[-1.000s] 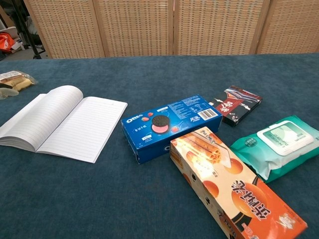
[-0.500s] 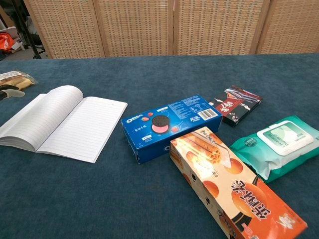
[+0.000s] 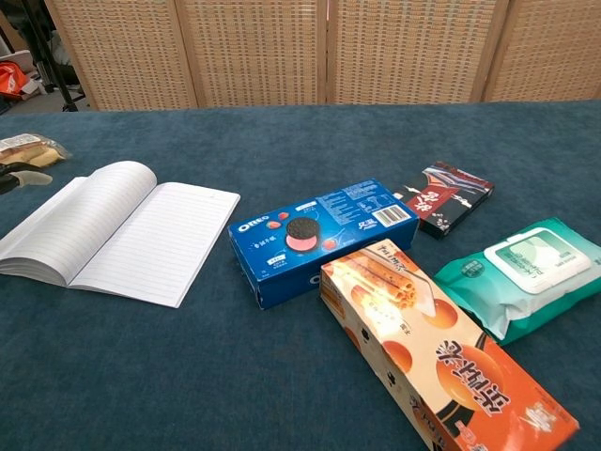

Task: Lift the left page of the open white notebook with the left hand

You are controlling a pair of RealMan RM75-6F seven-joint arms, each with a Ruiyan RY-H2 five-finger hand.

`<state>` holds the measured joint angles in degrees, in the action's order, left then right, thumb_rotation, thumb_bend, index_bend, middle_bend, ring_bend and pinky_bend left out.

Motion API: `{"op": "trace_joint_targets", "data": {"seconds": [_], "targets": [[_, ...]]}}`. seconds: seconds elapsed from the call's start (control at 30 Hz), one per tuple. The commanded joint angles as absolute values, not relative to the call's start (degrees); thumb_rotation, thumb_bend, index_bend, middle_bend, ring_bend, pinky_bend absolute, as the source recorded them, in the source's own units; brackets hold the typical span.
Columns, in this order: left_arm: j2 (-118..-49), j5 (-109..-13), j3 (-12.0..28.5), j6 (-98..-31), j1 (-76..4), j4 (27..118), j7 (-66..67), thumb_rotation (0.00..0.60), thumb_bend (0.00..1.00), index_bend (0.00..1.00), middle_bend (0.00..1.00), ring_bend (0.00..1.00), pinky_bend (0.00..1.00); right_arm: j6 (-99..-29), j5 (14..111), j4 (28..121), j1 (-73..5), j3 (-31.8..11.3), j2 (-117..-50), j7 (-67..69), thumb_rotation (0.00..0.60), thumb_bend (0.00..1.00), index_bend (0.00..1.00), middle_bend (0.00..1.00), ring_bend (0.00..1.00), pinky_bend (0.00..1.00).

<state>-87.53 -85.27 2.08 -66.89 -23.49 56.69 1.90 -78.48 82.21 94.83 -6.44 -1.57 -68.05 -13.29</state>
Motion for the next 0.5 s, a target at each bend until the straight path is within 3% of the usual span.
{"op": "trace_joint_targets", "data": {"seconds": [0.03,0.5], "targets": [[-88.0,-85.4,2.1,-67.1,-23.7,56.1,1.8,0.600,0.03,0.00,0.00,0.00,0.00,-78.5,82.2,94.8,-6.4,-1.6,-68.0,-13.2,0.600,0.05,0.00,0.00,0.00,0.00],[-89.0,-85.0,1.9,-66.9,-23.8,54.9,1.5,0.600,0.04,0.00,0.00,0.00,0.00,-78.6,82.3,94.7,-6.4,-1.6,-68.1,-13.1,0.600,0.05,0.00,0.00,0.00,0.00]]}}
